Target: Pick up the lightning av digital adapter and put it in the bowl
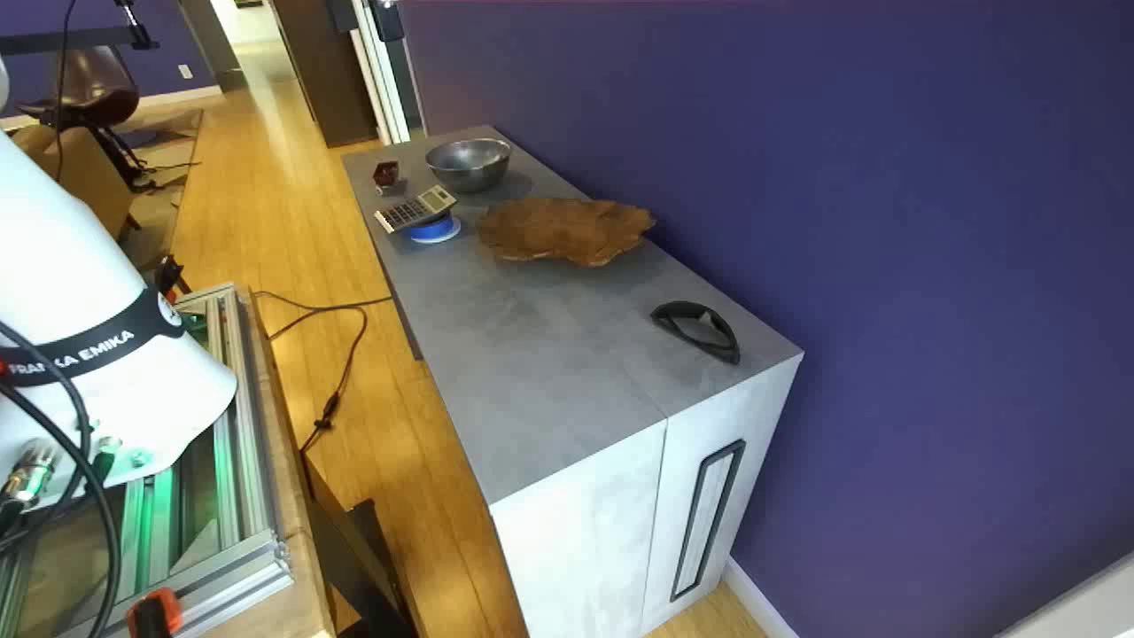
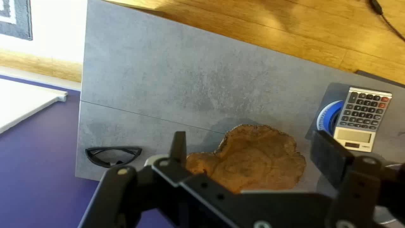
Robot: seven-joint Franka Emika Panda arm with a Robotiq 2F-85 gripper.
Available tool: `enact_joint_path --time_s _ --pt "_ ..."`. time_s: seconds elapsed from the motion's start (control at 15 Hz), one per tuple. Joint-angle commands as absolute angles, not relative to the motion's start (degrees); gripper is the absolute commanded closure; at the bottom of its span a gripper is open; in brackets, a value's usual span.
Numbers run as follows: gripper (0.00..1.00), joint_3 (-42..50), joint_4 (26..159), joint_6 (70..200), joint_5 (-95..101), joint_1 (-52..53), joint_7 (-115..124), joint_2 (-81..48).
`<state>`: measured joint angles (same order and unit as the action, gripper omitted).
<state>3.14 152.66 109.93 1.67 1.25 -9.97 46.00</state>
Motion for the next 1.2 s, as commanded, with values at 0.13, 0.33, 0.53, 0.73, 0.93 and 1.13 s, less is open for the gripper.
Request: enact_joint_path --time_s 0.13,0.33,0.53,0.73,0.93,1.13 --pt "0.00 3.2 152.5 109.8 1.7 1.4 -9.9 46.0" --pt "0.00 3.2 152.5 109.8 1.7 1.4 -9.9 46.0" --pt "0.00 3.2 152.5 109.8 1.7 1.4 -9.9 46.0" --pt "0.00 1.6 151.1 113.6 1.4 3.9 -11.1 40.4" --pt "0.00 -2.0 150.3 118.4 -0.8 10.3 -12.7 35.1" --pt "0.00 -7.9 147.7 123.7 -1.6 15.9 -10.1 29.1"
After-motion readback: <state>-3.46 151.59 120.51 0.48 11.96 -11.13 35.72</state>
